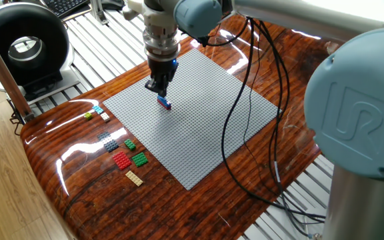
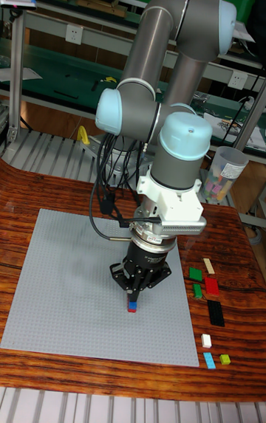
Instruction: Build with small Lego blocks
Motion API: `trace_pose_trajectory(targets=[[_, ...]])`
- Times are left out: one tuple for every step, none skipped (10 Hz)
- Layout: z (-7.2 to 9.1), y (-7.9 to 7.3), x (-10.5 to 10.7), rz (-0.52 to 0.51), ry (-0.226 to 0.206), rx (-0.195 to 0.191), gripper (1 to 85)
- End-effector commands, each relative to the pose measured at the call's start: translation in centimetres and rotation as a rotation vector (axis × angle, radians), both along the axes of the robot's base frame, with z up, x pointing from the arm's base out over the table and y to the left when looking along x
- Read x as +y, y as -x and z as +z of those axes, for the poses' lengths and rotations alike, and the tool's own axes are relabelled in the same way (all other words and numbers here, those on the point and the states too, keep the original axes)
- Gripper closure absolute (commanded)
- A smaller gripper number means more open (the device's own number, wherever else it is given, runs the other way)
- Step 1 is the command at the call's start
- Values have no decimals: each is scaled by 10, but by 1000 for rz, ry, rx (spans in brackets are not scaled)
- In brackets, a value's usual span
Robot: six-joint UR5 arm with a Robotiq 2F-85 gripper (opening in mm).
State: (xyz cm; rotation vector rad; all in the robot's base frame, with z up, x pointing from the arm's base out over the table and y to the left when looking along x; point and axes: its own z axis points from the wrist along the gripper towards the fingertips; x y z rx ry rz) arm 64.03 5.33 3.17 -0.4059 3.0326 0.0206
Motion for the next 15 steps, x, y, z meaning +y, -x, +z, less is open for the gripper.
trace_pose_trajectory(targets=[[1, -2, -2, 15, -10, -3, 843], [0, -2, -3, 15, -12, -3, 843], [-2, -5, -3, 15, -15, -9, 843], [-4, -7, -4, 18, -18, -10, 843], [-6, -10, -8, 22, -16, -14, 843], [-6, -11, -10, 30, -15, -15, 843], [-5, -11, -12, 35, -21, -14, 843], [-2, -7, -12, 27, -25, -6, 843], [4, -1, -7, 15, -30, -1, 843], [5, -1, -4, 4, -37, -3, 843], [5, -3, -3, -1, -44, -8, 843], [5, -6, -6, -7, -31, -21, 843], [5, -7, -9, -7, -21, -27, 843], [5, -7, -8, -1, -22, -25, 843], [5, -5, -10, -5, -23, -21, 843]])
